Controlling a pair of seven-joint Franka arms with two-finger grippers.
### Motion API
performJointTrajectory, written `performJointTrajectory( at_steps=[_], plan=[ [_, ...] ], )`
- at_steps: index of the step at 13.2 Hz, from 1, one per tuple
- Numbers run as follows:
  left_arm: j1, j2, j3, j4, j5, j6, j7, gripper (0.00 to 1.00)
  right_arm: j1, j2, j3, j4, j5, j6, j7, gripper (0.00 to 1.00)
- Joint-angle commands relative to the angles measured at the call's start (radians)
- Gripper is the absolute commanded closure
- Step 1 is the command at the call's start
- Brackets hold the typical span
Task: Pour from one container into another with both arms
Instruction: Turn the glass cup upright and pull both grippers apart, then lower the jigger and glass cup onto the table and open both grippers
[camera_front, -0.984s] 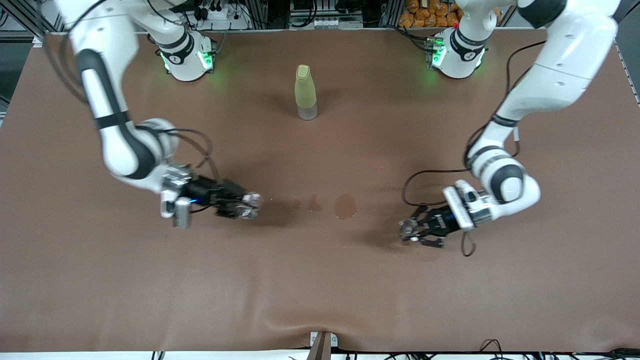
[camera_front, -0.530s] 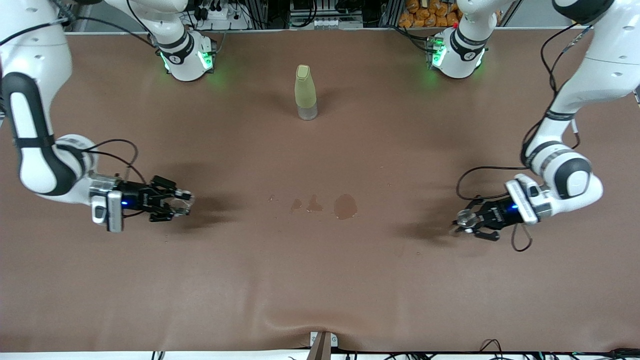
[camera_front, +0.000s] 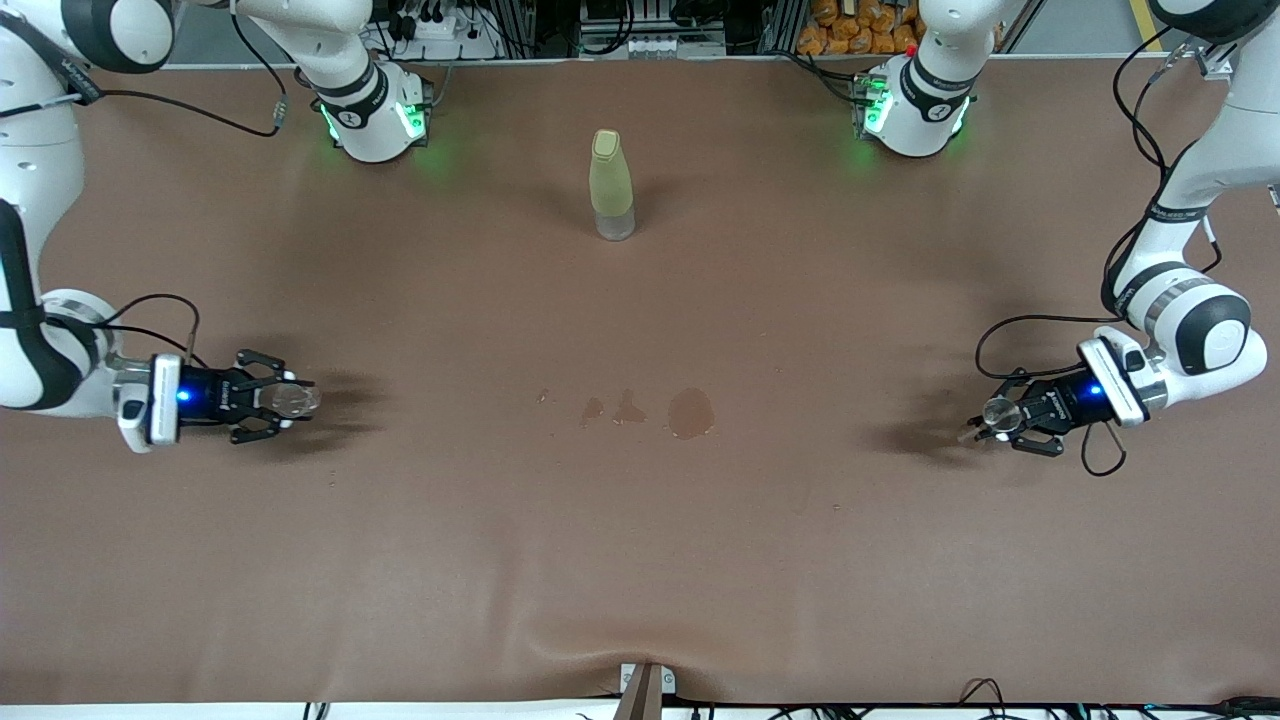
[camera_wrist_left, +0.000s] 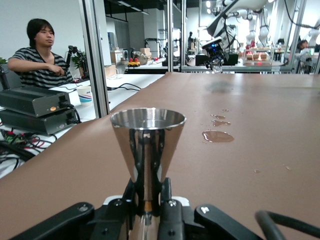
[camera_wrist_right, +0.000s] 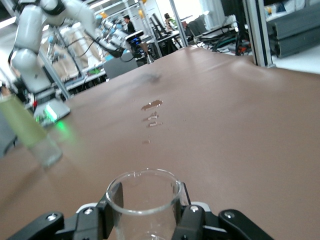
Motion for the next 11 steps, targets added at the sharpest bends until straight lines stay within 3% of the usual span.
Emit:
performJointTrajectory(
  at_steps=[1,6,9,11],
  plan=[
    [0.036,0.045,-0.007,-0.001,0.02,-0.028,-0.003,1.0,-0.082,0.094,0.024,0.086,-0.052,-0.04,-0.155,0.78],
    [0.064,0.099,-0.007,-0.002,0.049,-0.042,0.001,1.0,-0.133,0.249,0.025,0.205,-0.052,-0.144,-0.283,0.77],
    [0.07,0.112,-0.006,0.004,0.079,-0.042,0.003,1.0,-0.147,0.261,0.025,0.209,-0.053,-0.169,-0.286,0.65],
    [0.069,0.122,0.014,0.007,0.081,-0.042,0.001,1.0,-0.149,0.261,0.025,0.209,-0.055,-0.169,-0.284,0.43]
  ],
)
